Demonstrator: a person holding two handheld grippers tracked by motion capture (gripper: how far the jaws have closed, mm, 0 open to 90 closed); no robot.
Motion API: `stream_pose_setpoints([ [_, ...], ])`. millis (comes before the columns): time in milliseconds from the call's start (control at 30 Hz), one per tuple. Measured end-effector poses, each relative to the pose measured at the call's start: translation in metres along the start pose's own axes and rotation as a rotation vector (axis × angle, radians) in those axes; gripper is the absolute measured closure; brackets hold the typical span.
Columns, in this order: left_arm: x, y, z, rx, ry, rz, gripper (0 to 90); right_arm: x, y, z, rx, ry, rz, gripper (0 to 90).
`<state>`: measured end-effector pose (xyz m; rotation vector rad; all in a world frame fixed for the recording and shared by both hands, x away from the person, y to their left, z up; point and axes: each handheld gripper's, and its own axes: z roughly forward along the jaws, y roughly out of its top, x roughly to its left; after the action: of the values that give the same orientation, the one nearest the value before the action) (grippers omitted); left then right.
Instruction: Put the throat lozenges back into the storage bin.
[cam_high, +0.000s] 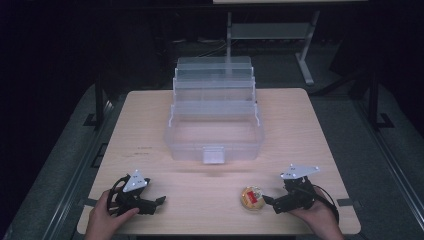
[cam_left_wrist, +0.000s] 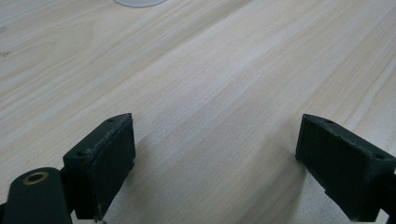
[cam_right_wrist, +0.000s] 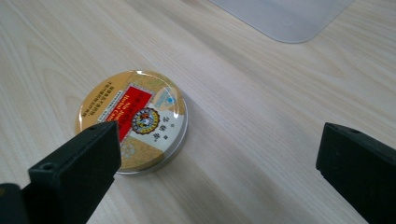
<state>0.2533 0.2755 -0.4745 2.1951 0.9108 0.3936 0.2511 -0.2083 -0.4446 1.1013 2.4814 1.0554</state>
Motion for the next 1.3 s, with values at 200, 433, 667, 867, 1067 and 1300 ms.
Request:
stream_pose_setpoints([
  [200, 0.000, 0.000, 0.000, 0.000, 0.000, 0.000, 11.0, 0.005, 0.002, 0.003, -0.001, 0.015, -0.008, 0.0],
  [433, 0.000, 0.000, 0.000, 0.000, 0.000, -0.003, 11.0, 0.010, 0.004, 0.006, 0.001, 0.029, -0.022, 0.0],
  [667, 0.000, 0.000, 0.000, 0.000, 0.000, -0.003, 11.1, 0.016, 0.006, 0.011, 0.008, 0.042, -0.032, 0.0],
  [867, 0.000, 0.000, 0.000, 0.000, 0.000, -0.003, 11.1, 0.020, 0.007, 0.015, 0.019, 0.054, -0.044, 0.0],
  [1067, 0.000, 0.000, 0.000, 0.000, 0.000, -0.003, 11.1, 0.024, 0.008, 0.021, 0.038, 0.063, -0.055, 0.0],
  [1300, 0.000, 0.000, 0.000, 0.000, 0.000, -0.003, 11.0, 0.027, 0.010, 0.027, 0.053, 0.073, -0.065, 0.0],
])
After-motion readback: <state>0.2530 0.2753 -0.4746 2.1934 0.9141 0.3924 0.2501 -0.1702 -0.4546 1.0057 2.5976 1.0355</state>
